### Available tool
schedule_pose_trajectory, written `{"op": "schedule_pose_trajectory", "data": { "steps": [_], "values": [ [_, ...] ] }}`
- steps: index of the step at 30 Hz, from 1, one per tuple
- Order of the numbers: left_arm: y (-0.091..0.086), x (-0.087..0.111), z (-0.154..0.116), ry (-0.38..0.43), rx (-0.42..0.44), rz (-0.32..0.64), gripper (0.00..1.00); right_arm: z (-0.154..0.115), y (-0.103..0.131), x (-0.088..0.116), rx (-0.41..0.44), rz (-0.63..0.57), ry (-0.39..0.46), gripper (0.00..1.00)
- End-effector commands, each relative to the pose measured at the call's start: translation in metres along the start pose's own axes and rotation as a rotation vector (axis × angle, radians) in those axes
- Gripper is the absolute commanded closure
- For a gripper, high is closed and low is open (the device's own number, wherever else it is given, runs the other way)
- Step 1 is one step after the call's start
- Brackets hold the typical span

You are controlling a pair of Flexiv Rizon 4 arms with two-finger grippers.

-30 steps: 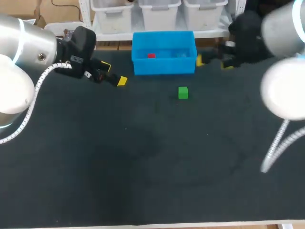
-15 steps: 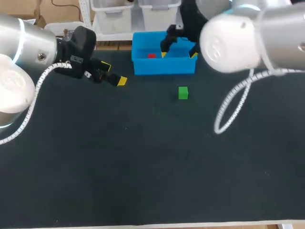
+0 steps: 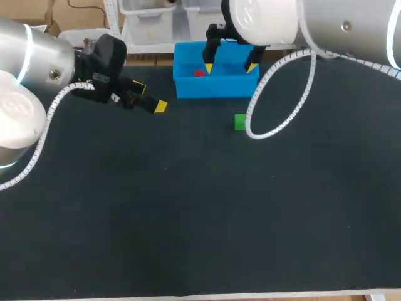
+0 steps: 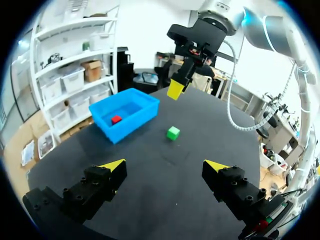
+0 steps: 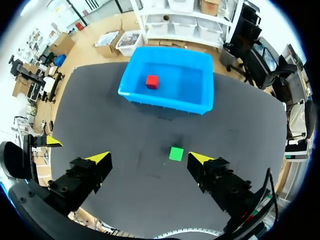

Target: Use the left arm to pick the red cube and place it into the blue plastic box first, then use the right arm to grasp the green cube and put it into the same blue plastic box after the first action is fully finished.

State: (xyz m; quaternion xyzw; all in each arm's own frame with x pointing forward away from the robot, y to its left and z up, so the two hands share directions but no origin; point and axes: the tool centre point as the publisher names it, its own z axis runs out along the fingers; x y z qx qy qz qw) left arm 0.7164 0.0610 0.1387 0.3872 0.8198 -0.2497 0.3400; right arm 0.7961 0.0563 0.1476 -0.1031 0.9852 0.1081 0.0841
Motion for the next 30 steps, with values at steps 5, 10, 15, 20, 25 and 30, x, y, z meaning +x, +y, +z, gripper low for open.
{"op": "schedule_pose_trajectory", "data": {
  "steps": [5, 10, 15, 20, 25, 30],
  "values": [
    [0.001, 0.002, 0.000, -0.010, 0.004, 0.003, 0.00, 0.003, -0.006, 0.015, -0.008, 0.017, 0.004, 0.00],
    [0.001, 0.002, 0.000, -0.010, 0.004, 0.003, 0.00, 0.004, -0.011, 0.025, -0.006, 0.035, 0.002, 0.00],
    [0.001, 0.002, 0.000, -0.010, 0.004, 0.003, 0.00, 0.002, -0.015, 0.034, 0.027, 0.073, 0.024, 0.00],
    [0.001, 0.002, 0.000, -0.010, 0.004, 0.003, 0.00, 0.001, -0.016, 0.036, 0.033, 0.078, 0.006, 0.00],
    [0.001, 0.002, 0.000, -0.010, 0.004, 0.003, 0.00, 0.000, -0.014, 0.034, 0.031, 0.076, -0.015, 0.00],
    [0.001, 0.002, 0.000, -0.010, 0.004, 0.003, 0.00, 0.000, -0.014, 0.034, 0.031, 0.076, -0.015, 0.00]
  ]
}}
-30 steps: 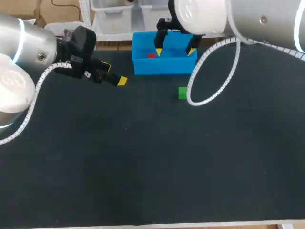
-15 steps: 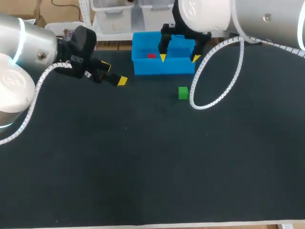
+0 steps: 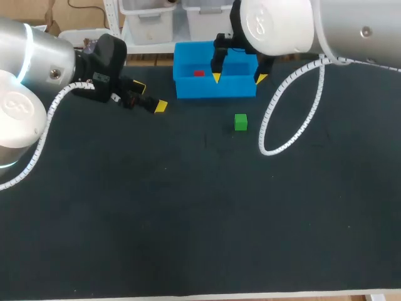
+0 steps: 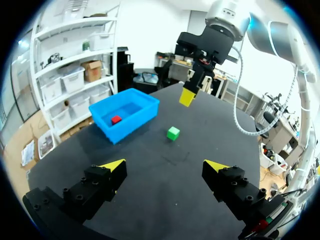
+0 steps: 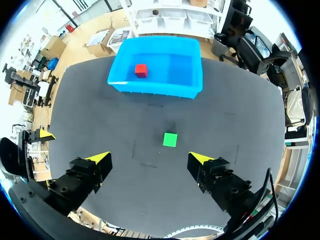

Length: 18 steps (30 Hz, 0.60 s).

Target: Use the left arm to pick the red cube and place it into the blue plastic box first, then use the right arm to grasp the green cube and put it into the same blue plastic box after the first action is fully finished.

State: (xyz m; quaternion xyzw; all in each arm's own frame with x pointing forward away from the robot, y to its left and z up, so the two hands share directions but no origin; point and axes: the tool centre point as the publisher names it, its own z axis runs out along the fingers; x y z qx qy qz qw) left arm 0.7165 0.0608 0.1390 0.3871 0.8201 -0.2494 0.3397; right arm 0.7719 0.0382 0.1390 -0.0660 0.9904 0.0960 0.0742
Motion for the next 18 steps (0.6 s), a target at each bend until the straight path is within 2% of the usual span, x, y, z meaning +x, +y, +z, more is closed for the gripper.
{"op": "schedule_pose_trajectory", "data": {
  "steps": [1, 13, 18],
  "values": [
    [0.0009, 0.0024, 0.0000, -0.011, 0.004, 0.003, 0.00, -0.0006, -0.0011, 0.0052, 0.001, 0.002, -0.030, 0.00],
    [0.0009, 0.0024, 0.0000, -0.011, 0.004, 0.003, 0.00, -0.0006, -0.0011, 0.0052, 0.001, 0.002, -0.030, 0.00],
    [0.0009, 0.0024, 0.0000, -0.011, 0.004, 0.003, 0.00, 0.0002, -0.0090, 0.0005, 0.043, -0.019, -0.014, 0.00]
  ]
}}
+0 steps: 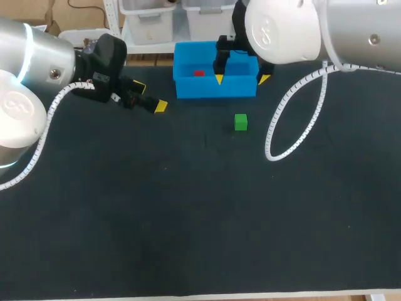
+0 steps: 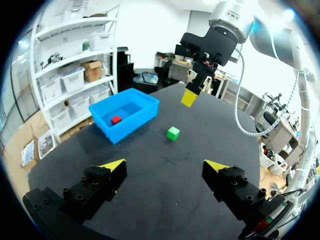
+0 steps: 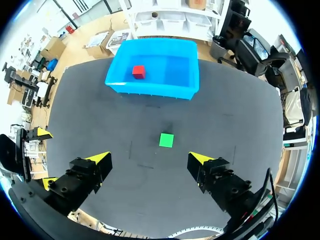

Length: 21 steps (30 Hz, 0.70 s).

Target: Use the left arm to pick the red cube and place it into the blue plastic box first, then use the right arm to grasp the green cube and put it into the same blue plastic box after the first action is fully finished.

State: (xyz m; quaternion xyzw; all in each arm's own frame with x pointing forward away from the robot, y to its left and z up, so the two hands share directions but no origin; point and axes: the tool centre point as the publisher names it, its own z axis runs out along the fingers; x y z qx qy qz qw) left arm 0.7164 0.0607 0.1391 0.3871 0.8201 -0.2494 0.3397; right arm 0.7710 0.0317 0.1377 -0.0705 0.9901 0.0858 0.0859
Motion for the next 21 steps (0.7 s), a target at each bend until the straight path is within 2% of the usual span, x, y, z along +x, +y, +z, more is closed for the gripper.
{"op": "schedule_pose_trajectory", "data": {
  "steps": [1, 11, 21],
  "values": [
    [0.001, 0.002, 0.000, -0.011, 0.004, 0.003, 0.00, 0.001, -0.004, -0.002, 0.019, -0.010, 0.012, 0.00],
    [0.001, 0.002, 0.000, -0.011, 0.004, 0.003, 0.00, 0.012, -0.015, -0.003, 0.116, 0.028, 0.071, 0.00],
    [0.001, 0.002, 0.000, -0.011, 0.004, 0.003, 0.00, 0.026, -0.004, -0.005, 0.149, 0.065, 0.086, 0.00]
  ]
}}
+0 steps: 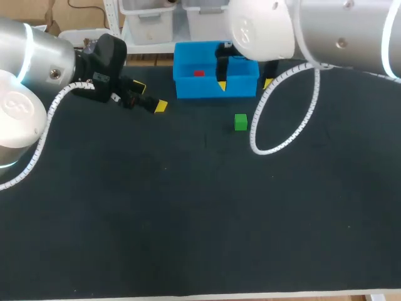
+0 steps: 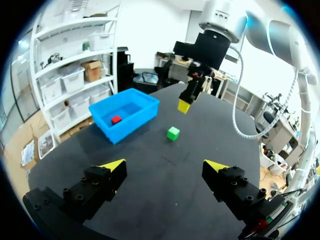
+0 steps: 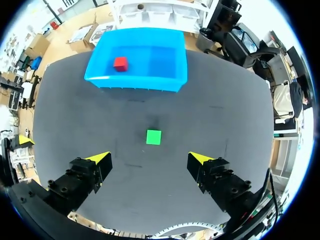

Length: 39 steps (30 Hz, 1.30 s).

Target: Use the left arm to pick the red cube and place it into the blue plastic box first, then use the right arm to grasp the green cube and put it into the same blue plastic box after the first action is fully finished.

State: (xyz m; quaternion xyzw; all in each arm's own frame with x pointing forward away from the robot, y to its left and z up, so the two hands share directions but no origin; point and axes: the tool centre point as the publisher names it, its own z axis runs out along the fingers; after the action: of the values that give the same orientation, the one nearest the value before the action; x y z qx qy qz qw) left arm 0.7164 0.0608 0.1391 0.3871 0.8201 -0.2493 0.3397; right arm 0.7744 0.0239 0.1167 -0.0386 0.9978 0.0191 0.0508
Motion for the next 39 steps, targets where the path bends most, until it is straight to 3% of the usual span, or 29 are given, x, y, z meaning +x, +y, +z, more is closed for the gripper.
{"op": "schedule_pose_trajectory", "data": {
  "steps": [1, 9, 28, 39],
  "values": [
    [0.001, 0.002, 0.000, -0.011, 0.004, 0.003, 0.00, 0.007, 0.011, -0.006, 0.016, 0.008, 0.012, 0.00],
    [0.001, 0.002, 0.000, -0.011, 0.004, 0.003, 0.00, 0.031, 0.012, 0.000, 0.016, 0.043, -0.013, 0.00],
    [0.001, 0.002, 0.000, -0.011, 0.004, 0.003, 0.00, 0.077, -0.018, 0.005, 0.069, 0.061, -0.035, 0.00],
    [0.001, 0.002, 0.000, -0.011, 0.004, 0.003, 0.00, 0.106, -0.011, 0.007, 0.073, 0.027, -0.004, 0.00]
  ]
}}
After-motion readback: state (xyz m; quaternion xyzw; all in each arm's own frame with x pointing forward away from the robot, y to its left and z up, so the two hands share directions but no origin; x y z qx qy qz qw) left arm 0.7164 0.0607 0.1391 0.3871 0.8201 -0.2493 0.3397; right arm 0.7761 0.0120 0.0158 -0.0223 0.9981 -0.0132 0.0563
